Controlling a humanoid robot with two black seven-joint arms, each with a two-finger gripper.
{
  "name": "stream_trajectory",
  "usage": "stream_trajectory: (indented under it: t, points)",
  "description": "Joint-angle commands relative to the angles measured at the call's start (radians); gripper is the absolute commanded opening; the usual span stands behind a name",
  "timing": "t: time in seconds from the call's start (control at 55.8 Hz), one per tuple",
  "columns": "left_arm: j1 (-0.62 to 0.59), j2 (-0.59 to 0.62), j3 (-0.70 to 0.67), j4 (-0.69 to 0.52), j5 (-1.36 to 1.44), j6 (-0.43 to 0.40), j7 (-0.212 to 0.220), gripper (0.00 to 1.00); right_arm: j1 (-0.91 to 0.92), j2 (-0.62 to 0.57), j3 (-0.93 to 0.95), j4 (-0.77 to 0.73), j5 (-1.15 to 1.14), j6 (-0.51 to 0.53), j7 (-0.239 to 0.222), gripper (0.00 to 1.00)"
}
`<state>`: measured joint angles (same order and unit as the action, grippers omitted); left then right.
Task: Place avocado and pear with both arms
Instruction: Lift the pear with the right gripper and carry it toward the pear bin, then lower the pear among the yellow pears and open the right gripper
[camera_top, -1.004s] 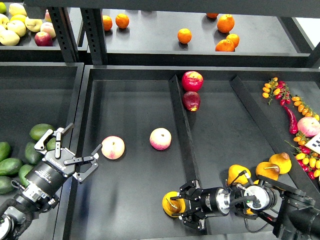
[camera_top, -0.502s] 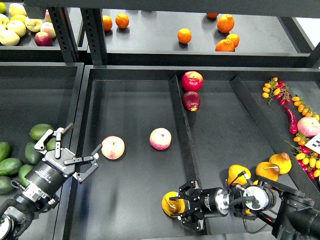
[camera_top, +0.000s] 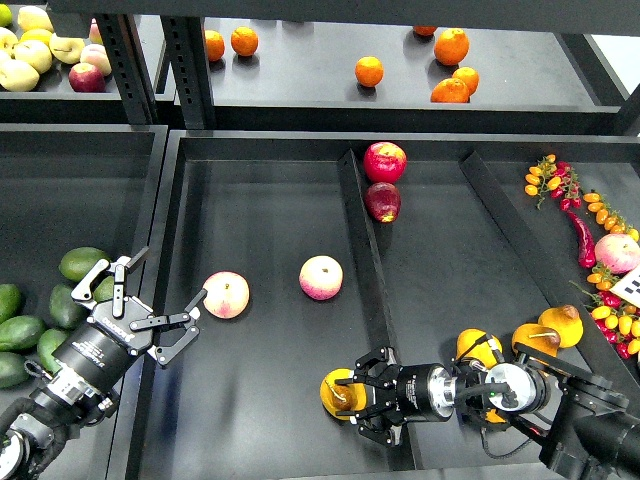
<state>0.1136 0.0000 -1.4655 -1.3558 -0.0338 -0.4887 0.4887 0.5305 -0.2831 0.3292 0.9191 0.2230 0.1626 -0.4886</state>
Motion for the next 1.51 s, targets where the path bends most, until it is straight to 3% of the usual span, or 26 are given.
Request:
stream_trajectory:
  t: [0.0, 0.466, 0.645, 0.968, 1.219, 1.488]
  points:
    - [0.000, 0.000, 0.001, 0.000, 0.000, 0.000, 0.000, 0.99, 0.003, -0.001, 0.022, 0.004, -0.001, 0.000, 0.000, 0.21]
    - [0.000, 0.000, 0.019, -0.002, 0.000, 0.000, 0.000, 0.99, 0.029, -0.061, 0.205, 0.115, -0.001, -0.063, 0.000, 0.19]
    - [0.000, 0.000, 0.019, -0.002, 0.000, 0.000, 0.000, 0.99, 0.026, -0.142, 0.252, 0.178, 0.001, -0.072, 0.000, 0.19]
    - [-0.002, 0.000, 0.027, -0.002, 0.000, 0.000, 0.000, 0.99, 0.005, -0.389, 0.280, 0.314, 0.075, -0.068, 0.000, 0.20]
    - [-0.002, 0.000, 0.043, -0.002, 0.000, 0.000, 0.000, 0.99, -0.079, -0.470, 0.280, 0.331, 0.075, -0.052, 0.000, 0.20]
    - [-0.002, 0.000, 0.053, 0.001, 0.000, 0.000, 0.000, 0.99, -0.187, -0.475, 0.275, 0.322, 0.024, -0.018, 0.000, 0.20]
